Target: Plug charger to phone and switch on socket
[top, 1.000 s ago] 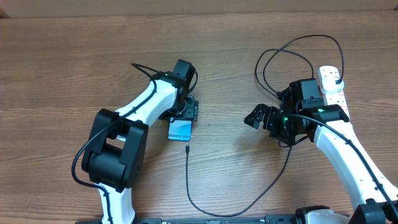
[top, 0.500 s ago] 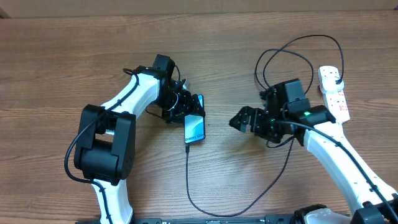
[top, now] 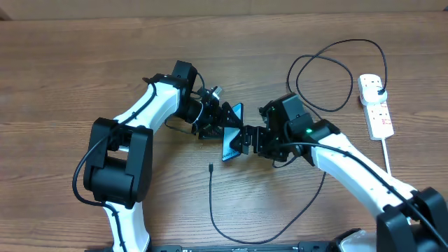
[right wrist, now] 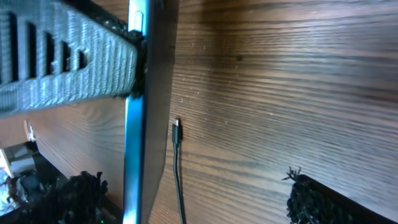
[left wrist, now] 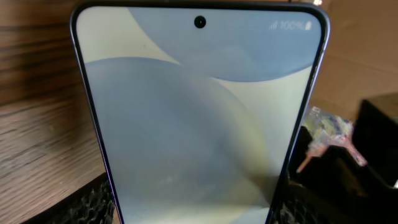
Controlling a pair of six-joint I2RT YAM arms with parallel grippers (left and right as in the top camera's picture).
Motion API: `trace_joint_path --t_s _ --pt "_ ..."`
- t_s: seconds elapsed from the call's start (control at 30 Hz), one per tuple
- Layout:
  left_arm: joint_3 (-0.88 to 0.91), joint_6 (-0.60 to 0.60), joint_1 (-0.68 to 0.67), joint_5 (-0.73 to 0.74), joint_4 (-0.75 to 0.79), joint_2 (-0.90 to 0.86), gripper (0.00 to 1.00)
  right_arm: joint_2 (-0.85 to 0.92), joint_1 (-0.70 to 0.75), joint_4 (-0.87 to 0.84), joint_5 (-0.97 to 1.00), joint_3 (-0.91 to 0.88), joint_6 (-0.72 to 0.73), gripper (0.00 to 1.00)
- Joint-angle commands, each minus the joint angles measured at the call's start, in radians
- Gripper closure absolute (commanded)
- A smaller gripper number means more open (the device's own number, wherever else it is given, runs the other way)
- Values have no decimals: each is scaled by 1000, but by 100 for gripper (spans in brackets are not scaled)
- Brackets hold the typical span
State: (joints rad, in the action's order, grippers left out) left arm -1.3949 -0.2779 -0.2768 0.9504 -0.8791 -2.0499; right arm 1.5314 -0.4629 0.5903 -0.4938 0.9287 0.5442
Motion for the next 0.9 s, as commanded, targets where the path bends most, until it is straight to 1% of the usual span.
trace_joint_path --t_s 0.0,0.07,0.2,0.4,0.5,0.53,0.63,0.67,0.73,0.77,0.83,0.87 --pt "-30 71 -24 58 5 -3 26 29 -25 -48 -5 26 47 12" --pt "-29 92 -30 48 7 -3 25 30 -31 -66 -5 26 63 21" --pt "-29 92 -41 8 12 -3 24 30 -37 -93 -5 26 68 38" --pt "-29 91 -51 28 13 -3 25 30 -37 -108 5 26 89 47" --pt "-29 91 -52 68 14 -3 25 30 -37 -107 6 26 89 56" --pt "-29 91 -52 81 16 -3 25 30 -37 -107 6 26 89 60" --pt "-29 92 -52 94 16 -3 25 30 -37 -108 6 26 89 68" --pt "-29 92 -52 93 17 -3 24 30 -37 -109 7 26 89 72" --pt "-29 99 -52 93 18 -3 21 30 -37 -111 16 26 89 81" --pt "-29 99 -52 93 18 -3 16 30 -37 -111 30 26 89 88" --pt "-29 99 -52 89 20 -3 9 30 -37 -108 40 26 88 96" --pt "-29 99 -52 85 21 -3 7 30 -37 -106 40 26 88 96"
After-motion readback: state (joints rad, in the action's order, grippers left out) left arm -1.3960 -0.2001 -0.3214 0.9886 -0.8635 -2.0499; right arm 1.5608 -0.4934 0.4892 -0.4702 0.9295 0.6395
